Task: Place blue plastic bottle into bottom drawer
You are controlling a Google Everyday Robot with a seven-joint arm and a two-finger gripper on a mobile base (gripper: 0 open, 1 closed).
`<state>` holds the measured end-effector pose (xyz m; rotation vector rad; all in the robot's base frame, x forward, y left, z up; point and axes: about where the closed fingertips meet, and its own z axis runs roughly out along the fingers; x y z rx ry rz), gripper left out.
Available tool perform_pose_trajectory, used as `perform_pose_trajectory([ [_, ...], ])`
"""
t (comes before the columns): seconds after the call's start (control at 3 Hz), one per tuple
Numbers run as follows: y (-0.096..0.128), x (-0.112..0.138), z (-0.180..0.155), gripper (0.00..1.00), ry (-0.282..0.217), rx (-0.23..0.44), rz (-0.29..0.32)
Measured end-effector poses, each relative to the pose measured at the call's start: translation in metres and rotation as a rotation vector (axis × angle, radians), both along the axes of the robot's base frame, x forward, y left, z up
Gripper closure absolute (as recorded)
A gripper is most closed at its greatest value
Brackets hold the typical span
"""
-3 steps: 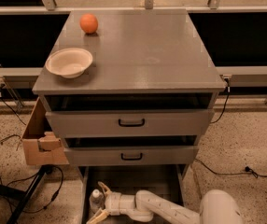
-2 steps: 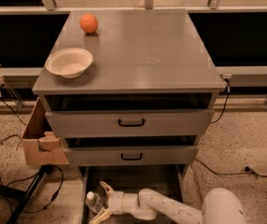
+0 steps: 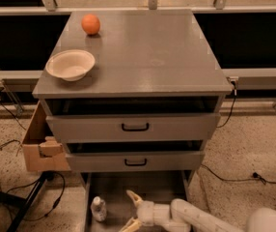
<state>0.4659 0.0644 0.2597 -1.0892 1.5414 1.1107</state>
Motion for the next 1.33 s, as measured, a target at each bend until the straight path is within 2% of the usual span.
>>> perform_pose_trajectory([
  [0.33,-0.063,-0.014,0.029,0.0,0.048,-0.07,-0.072],
  [0.67,-0.075,-0.011,0.044,0.0,0.034,-0.125,-0.09],
  [1.0,-0.075,-0.01,0.045,0.0,0.033,-0.124,-0.09],
  [1.33,-0.085,-0.01,0.055,0.0,0.004,-0.136,-0.102],
])
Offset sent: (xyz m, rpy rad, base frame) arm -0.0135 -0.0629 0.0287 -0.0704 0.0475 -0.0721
